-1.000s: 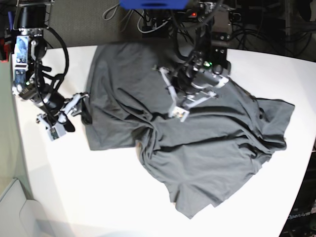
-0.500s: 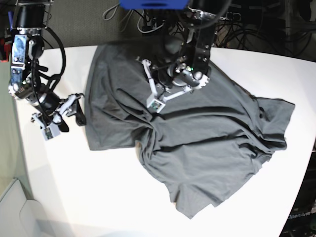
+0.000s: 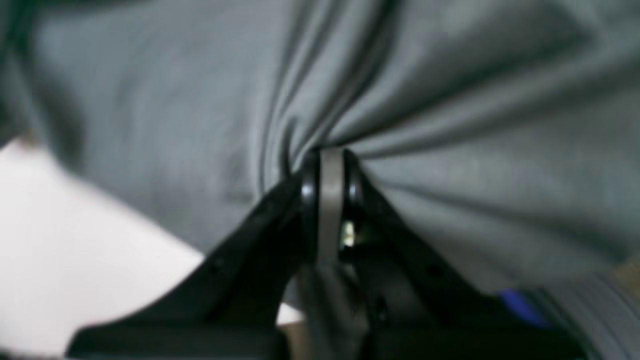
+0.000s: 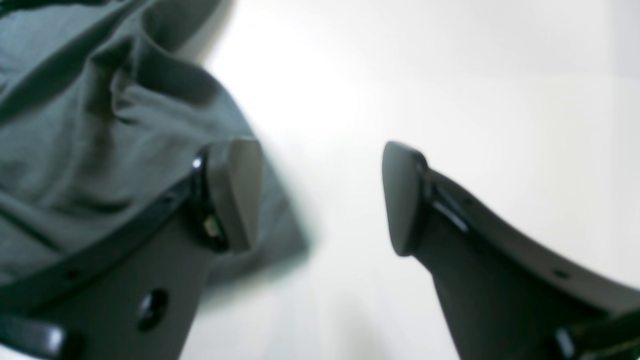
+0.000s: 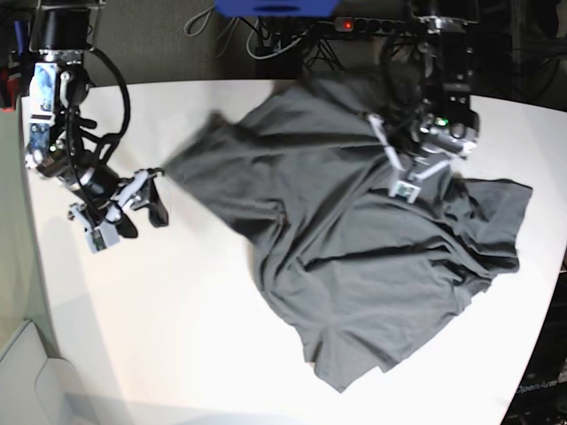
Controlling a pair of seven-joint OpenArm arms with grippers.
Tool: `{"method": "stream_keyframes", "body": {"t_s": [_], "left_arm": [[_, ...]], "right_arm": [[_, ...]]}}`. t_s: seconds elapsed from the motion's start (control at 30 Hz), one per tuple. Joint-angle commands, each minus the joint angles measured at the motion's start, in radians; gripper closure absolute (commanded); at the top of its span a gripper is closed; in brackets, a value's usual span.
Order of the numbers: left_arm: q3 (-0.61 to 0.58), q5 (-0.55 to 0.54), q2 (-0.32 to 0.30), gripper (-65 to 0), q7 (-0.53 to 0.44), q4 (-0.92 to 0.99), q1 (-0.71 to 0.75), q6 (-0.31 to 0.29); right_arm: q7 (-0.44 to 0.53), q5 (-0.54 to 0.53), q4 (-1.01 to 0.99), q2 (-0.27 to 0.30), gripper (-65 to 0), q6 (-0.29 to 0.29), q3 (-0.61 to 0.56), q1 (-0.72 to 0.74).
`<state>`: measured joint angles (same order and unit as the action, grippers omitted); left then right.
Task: Layout the t-shirt on the table in an organized manner, then fold the t-shirt properly
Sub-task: 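Release the left gripper and move it onto the shirt's bunched middle, then grasp shirt fabric with both grippers at opposite sides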
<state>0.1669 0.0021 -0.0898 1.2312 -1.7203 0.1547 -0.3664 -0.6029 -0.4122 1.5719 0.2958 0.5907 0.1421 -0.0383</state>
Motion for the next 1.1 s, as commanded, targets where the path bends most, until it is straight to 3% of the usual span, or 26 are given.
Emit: {"method": "stream_keyframes", "body": {"t_s": [0.0, 0.3, 0.63, 0.73, 0.9, 1.07], "left_arm": [[0.026, 0.003, -0.017, -0.4, 0.006, -0.01, -0.008, 0.0], [0.182, 0.0, -0.124, -0.4, 0.0, 0.11, -0.109, -0.007], [0.233, 0.005, -0.193, -0.4, -0.001, 0.196, -0.206, -0.007], [0.26, 0.005, -0.206, -0.4, -0.024, 0.228, -0.221, -0.007], [0.316, 0.005, -0.206, -0.4, -0.051, 0.282, -0.223, -0.007], [0.348, -0.001, -0.195, -0.4, -0.038, 0.257, -0.218, -0.009]], "right_arm": [[0.025, -0.015, 0.017, 0.013, -35.5, 0.004, 0.008, 0.024], [0.024, -0.015, 0.018, 0.006, -35.5, 0.004, -0.055, 0.038], [0.024, -0.014, 0.008, -0.057, -34.4, 0.004, -0.287, 0.189], [0.024, -0.014, 0.006, -0.093, -26.0, 0.004, -0.355, 0.248], [0.022, -0.014, -0.121, -0.16, -2.3, 0.002, -0.447, 0.366], [0.036, -0.014, -0.433, -0.251, 0.0, 0.002, -0.483, 0.512]]}}
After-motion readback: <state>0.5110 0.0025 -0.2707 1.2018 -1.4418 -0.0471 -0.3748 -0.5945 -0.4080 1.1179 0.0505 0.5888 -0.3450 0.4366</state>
